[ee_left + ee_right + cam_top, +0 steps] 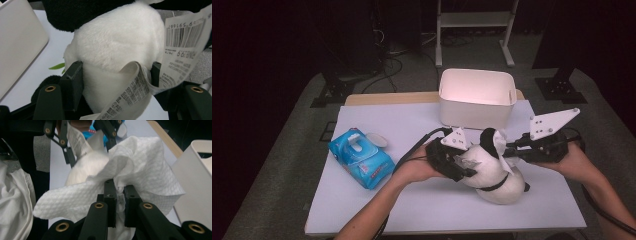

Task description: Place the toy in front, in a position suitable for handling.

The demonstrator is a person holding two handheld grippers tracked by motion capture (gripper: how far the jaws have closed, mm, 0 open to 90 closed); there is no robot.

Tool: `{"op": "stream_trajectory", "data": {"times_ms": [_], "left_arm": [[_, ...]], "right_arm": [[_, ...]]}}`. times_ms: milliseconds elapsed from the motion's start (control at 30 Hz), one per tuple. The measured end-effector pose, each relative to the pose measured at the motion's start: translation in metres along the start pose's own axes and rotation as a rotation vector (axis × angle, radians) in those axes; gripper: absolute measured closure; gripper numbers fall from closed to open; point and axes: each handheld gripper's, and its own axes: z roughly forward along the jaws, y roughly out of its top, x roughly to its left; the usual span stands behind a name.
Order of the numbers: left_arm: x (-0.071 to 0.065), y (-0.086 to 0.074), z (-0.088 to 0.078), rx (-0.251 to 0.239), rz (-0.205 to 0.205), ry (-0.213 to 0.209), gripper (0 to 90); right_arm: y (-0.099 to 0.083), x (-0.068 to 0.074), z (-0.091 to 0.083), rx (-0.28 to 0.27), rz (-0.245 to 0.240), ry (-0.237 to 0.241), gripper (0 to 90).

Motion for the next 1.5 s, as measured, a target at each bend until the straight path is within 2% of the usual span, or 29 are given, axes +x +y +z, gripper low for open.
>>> {"op": "stream_trajectory", "data": {"times_ms": [200,300,367,500,600,767,967,1100,1267,1433,1500], "left_arm": [[-0.003,0.013,0.007,-0.008,0.02,-0.002,32.5],[-0.005,0.019,0.011,0.017,0.039,0.009,31.9],[-0.004,0.019,0.011,0.002,0.035,0.002,31.2],[-0.005,0.02,0.01,-0.03,0.041,-0.003,30.3],[-0.004,0.017,0.008,-0.03,0.033,-0.001,29.5],[0.001,0.005,0.009,-0.025,-0.002,-0.002,28.7],[0.008,-0.009,0.021,-0.027,-0.041,-0.014,27.7],[0.011,-0.014,0.029,-0.023,-0.061,-0.027,27.2],[0.012,-0.016,0.042,-0.051,-0.077,-0.056,25.0],[0.012,-0.017,0.039,-0.101,-0.091,-0.052,27.4],[0.011,-0.015,0.036,-0.097,-0.08,-0.039,28.7]], "right_arm": [[0.017,0.003,0.004,0.018,-0.042,0.014,82.5],[0.021,0.005,0.011,0.087,-0.07,0.001,82.8],[0.017,0.004,0.011,0.107,-0.062,-0.005,83.2],[0.003,0.002,0.003,0.09,-0.018,-0.004,83.5],[-0.007,0.001,-0.003,0.074,0.004,-0.015,83.6],[-0.023,-0.001,-0.017,0.046,0.051,-0.028,83.7],[-0.036,0.0,-0.025,0.027,0.077,-0.042,83.7],[-0.041,0.002,-0.029,0.012,0.085,-0.037,83.7],[-0.042,0.003,-0.029,0.002,0.088,-0.039,83.7],[-0.041,0.002,-0.028,-0.018,0.089,-0.041,83.6],[-0.04,0.002,-0.027,-0.027,0.088,-0.035,83.6]]}}
